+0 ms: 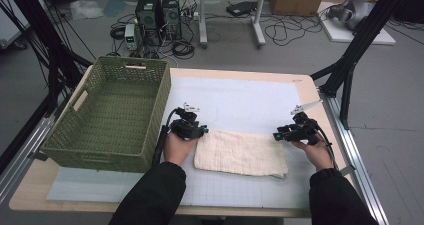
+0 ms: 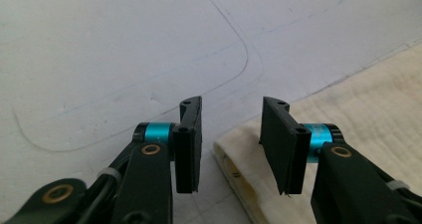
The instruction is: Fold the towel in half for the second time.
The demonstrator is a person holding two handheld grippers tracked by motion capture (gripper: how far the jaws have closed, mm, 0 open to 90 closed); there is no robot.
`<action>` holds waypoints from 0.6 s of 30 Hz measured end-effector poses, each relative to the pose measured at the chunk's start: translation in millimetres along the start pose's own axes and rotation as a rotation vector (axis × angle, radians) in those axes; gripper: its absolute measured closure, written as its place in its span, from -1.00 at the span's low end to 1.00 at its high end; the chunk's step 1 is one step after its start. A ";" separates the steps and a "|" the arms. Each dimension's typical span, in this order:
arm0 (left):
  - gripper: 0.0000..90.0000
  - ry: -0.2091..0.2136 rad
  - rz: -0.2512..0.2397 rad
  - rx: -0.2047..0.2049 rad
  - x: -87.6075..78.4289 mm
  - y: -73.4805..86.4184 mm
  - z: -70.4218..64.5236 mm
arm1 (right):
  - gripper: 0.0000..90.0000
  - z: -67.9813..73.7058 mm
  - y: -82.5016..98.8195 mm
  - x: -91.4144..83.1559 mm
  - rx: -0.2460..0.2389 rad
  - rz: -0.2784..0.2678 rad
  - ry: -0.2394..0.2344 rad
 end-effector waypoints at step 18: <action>0.89 -0.101 -0.191 -0.058 -13.5 -12.9 11.7 | 0.92 3.5 -22.8 -14.8 -0.042 -0.118 -0.021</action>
Point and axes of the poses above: each handheld gripper's, and its own axes: x roughly forward along the jaws, y roughly out of its underside, z roughly to its left, the point moved 4 cm from there along x, roughly forward along the jaws, and after that the axes turned 11 degrees about x, right-handed, at the moved point
